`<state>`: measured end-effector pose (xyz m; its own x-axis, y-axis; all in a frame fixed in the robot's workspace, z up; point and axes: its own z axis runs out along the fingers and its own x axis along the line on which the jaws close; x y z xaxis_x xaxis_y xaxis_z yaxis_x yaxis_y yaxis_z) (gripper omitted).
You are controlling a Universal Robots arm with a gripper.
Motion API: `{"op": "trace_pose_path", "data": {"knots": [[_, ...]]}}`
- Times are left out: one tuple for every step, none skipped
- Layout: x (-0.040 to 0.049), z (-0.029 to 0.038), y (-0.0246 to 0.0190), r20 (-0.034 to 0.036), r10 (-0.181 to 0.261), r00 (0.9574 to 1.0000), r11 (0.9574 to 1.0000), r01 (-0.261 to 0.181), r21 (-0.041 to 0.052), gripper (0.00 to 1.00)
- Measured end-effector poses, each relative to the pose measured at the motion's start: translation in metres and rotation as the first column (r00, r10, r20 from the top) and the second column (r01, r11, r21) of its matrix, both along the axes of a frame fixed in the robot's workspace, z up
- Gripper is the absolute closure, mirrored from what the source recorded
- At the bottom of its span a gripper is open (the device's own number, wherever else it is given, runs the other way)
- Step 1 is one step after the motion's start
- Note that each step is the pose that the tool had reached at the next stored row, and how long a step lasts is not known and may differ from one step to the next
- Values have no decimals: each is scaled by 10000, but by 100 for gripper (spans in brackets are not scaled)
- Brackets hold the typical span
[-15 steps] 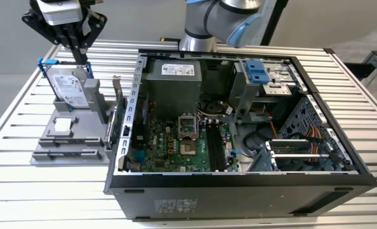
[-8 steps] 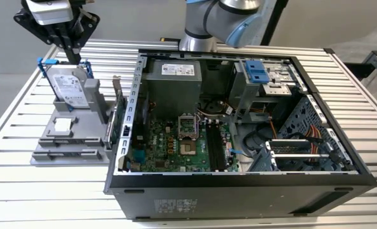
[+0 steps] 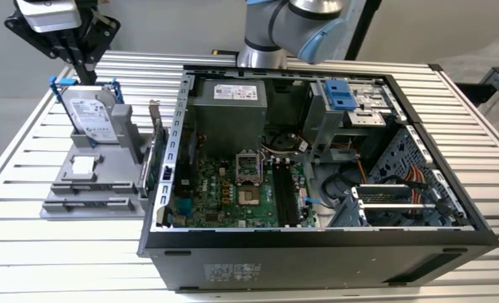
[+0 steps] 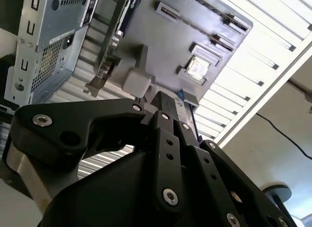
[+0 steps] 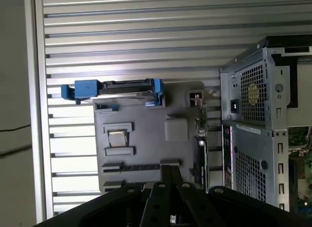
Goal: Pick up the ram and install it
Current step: 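Reach for the ram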
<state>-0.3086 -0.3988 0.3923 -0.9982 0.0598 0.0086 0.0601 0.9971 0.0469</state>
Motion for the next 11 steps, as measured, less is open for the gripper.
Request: {"op": "trace_pose_path", "data": {"knots": [[-16,0,0,0,10,10000,10000,-10,0,100],[-33,0,0,0,26,10000,10000,-26,0,100],[-47,0,0,0,47,10000,10000,-47,-1,100],[-61,0,0,0,71,10000,10000,-71,-1,100],[-72,0,0,0,95,10000,10000,-95,0,100],[-85,0,0,-1,126,9999,9999,-126,-1,100],[-97,0,0,0,158,9999,9999,-158,0,100],[-110,0,0,-1,188,9998,9998,-188,0,100],[-125,0,0,0,222,9998,9998,-222,0,100],[-138,0,0,-1,259,9997,9997,-259,-1,100],[-153,-1,0,1,296,9996,9996,-296,0,100]]}}
